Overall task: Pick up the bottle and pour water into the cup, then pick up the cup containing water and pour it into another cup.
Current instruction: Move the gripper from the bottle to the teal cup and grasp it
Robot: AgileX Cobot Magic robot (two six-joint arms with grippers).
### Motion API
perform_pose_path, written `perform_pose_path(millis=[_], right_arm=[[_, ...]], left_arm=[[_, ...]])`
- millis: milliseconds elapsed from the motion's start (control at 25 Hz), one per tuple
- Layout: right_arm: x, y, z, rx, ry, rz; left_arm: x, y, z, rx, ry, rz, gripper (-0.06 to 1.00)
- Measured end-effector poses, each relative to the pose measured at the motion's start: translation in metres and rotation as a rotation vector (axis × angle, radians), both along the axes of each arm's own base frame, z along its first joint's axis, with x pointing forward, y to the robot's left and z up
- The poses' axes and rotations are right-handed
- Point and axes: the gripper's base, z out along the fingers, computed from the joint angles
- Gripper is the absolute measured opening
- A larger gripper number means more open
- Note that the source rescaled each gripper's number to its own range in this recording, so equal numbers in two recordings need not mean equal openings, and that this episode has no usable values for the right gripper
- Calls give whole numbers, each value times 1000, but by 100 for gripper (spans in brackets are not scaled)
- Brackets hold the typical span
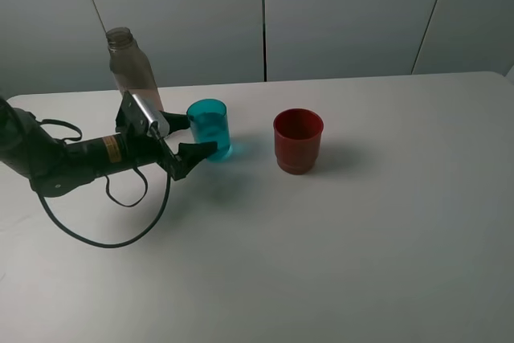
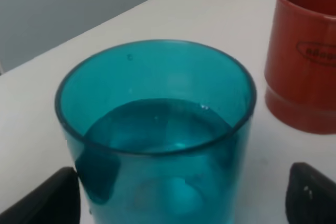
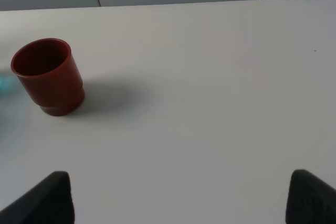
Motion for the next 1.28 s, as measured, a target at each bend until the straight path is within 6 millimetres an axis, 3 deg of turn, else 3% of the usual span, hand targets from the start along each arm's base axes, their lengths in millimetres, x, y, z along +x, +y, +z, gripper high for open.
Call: perform_pose_path(millis=[520,880,1280], right_arm=[[0,0,0,0,0,0],[0,0,0,0,0,0],[0,0,0,0,0,0]], left_arm=[[10,-2,-1,-14,-16,36,99],[16,-17,-9,-19,-25,9,99],[26,-21,-7,-31,-52,24,99]])
